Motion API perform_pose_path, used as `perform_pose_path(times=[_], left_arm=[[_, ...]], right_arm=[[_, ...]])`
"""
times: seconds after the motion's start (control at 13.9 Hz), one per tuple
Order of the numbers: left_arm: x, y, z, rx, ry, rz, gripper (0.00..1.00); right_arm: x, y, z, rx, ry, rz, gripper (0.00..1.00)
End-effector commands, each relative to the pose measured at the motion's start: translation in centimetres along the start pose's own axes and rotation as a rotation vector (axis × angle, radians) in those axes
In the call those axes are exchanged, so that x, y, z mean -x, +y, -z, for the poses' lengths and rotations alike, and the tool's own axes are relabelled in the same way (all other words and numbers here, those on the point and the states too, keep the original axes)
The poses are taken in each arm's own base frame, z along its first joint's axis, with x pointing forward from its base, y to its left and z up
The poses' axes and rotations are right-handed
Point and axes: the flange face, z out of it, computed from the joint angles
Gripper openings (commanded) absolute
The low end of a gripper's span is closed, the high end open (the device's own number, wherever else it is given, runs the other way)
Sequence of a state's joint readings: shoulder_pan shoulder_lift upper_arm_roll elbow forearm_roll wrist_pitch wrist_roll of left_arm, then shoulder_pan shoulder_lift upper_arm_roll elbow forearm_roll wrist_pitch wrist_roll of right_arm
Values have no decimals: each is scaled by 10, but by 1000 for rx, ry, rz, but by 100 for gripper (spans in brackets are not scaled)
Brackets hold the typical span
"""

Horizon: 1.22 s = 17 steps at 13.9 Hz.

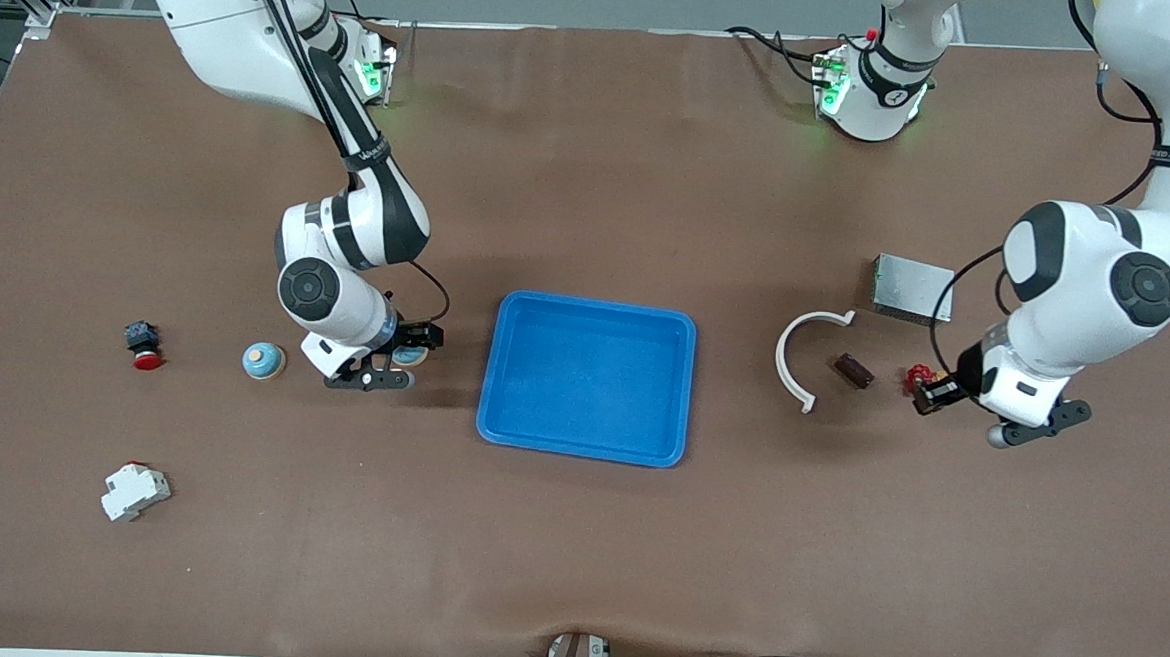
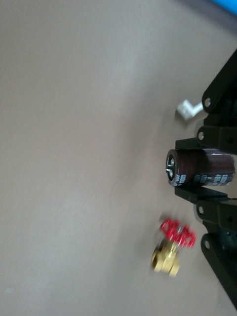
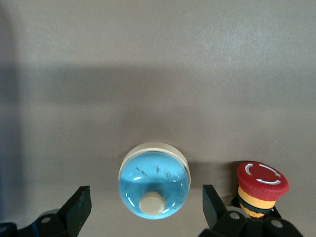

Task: Place electrolytic capacitor and blue bell in tray
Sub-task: 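Carry the capacitor over the tray with the left gripper while the right lifts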

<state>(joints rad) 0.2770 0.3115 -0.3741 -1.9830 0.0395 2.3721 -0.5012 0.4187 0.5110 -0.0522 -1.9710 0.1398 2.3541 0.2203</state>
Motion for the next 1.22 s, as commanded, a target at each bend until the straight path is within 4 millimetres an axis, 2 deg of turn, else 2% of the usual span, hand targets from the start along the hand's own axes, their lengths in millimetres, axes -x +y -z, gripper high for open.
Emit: perform_pose_path(times=[0.0, 0.22, 0.58, 0.72, 0.86, 1.01, 1.15], left_arm=[[5, 30, 2, 10, -14, 39, 0], [6, 50, 6, 23, -3, 79, 0], [33, 104, 4, 38, -11, 144, 0], [39, 112, -5, 31, -25, 167, 0], [57, 133, -10, 29, -36, 189, 0], [75, 151, -19, 21, -53, 206, 0], [90, 166, -27, 16, -67, 230, 0]], right_arm=[[4, 1, -4, -7, 6, 8, 100], [2, 2, -12, -6, 16, 6, 100], [1, 2, -20, -3, 13, 5, 100], [1, 2, -20, -4, 16, 5, 100], [1, 2, -22, -2, 12, 5, 100], [1, 2, -22, -2, 12, 5, 80], [1, 2, -22, -1, 12, 6, 65]])
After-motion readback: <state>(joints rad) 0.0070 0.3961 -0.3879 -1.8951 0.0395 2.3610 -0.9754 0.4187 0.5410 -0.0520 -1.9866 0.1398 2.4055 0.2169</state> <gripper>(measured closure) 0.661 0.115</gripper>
